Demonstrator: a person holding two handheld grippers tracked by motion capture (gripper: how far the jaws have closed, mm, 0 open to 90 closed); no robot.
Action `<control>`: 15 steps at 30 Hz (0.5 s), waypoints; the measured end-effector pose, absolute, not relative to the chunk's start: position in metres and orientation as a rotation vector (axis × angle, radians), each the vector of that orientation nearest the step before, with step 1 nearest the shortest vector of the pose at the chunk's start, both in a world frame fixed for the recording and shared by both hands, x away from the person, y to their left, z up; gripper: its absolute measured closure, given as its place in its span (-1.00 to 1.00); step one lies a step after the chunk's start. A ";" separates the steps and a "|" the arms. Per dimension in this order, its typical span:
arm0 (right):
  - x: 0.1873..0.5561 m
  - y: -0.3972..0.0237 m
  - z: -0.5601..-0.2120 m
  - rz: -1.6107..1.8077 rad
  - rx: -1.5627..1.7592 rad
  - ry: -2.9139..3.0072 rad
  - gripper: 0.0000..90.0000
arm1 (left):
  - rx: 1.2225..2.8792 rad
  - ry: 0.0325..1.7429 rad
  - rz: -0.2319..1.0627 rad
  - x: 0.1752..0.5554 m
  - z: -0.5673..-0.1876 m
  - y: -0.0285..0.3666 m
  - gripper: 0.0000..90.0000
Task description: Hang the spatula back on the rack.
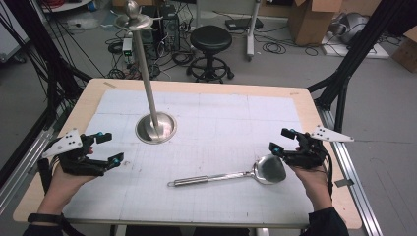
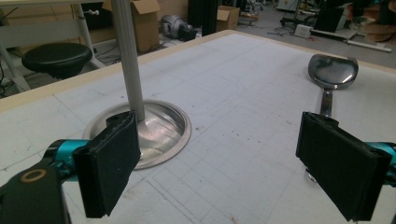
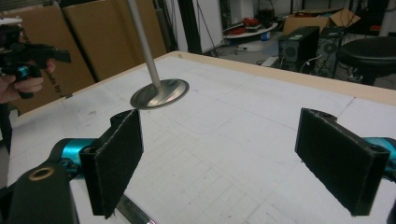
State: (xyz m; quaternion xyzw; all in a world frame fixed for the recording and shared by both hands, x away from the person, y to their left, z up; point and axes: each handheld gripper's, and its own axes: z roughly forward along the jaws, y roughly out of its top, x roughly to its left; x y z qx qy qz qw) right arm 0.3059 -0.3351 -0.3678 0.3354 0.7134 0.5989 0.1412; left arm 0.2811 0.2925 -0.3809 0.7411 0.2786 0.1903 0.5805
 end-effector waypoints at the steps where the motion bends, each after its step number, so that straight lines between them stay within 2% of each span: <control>1: 0.306 -0.334 -0.367 1.730 0.962 2.070 -0.68 | 1.729 0.648 0.446 0.281 -0.380 0.293 -0.69; 15: 0.316 -0.310 -0.369 1.729 0.808 2.246 -0.69 | 1.739 0.643 0.441 0.279 -0.380 0.295 -0.68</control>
